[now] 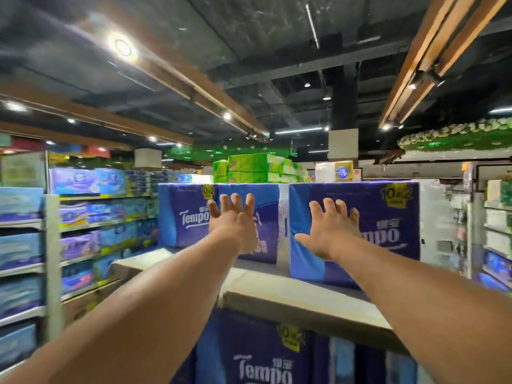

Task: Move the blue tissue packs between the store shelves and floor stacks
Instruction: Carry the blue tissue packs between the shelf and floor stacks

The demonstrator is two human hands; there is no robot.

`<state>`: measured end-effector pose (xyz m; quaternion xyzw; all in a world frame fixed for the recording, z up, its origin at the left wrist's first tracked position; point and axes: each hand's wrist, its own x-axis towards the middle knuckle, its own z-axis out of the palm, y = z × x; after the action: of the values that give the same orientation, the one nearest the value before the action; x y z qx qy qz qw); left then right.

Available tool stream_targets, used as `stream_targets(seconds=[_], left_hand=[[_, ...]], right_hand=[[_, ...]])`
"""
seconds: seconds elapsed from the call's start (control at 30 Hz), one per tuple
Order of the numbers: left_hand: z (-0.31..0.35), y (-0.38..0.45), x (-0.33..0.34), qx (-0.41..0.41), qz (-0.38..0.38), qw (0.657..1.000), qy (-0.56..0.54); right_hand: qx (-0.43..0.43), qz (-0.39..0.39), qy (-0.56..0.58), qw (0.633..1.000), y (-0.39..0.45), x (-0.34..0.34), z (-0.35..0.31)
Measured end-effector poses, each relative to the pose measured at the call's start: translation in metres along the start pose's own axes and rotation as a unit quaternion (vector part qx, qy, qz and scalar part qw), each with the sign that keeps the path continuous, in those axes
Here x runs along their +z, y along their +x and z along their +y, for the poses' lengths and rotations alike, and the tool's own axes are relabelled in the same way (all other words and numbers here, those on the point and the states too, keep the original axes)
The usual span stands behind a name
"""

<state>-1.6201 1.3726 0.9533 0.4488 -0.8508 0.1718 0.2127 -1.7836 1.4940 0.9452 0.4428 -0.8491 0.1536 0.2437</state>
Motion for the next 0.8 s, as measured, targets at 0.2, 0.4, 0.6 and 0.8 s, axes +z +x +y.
stream_targets(seconds=[0.2, 0.4, 0.6, 0.8], left_hand=[[-0.06, -0.11, -0.022, -0.097, -0.071, 0.992, 0.029], [-0.146, -0.226, -0.066, -0.214, -0.106, 0.967, 0.091], [-0.212, -0.351, -0.108, -0.312, -0.117, 0.931, 0.146], [-0.254, -0.487, -0.131, -0.385, -0.176, 0.885, 0.192]], right_hand=[[-0.123, -0.064, 0.05, 0.989, -0.074, -0.005, -0.079], [-0.231, -0.103, 0.142, 0.957, -0.149, -0.014, -0.171], [-0.327, -0.123, 0.211, 0.913, -0.244, -0.027, -0.254], [-0.406, -0.147, 0.239, 0.87, -0.359, -0.042, -0.32]])
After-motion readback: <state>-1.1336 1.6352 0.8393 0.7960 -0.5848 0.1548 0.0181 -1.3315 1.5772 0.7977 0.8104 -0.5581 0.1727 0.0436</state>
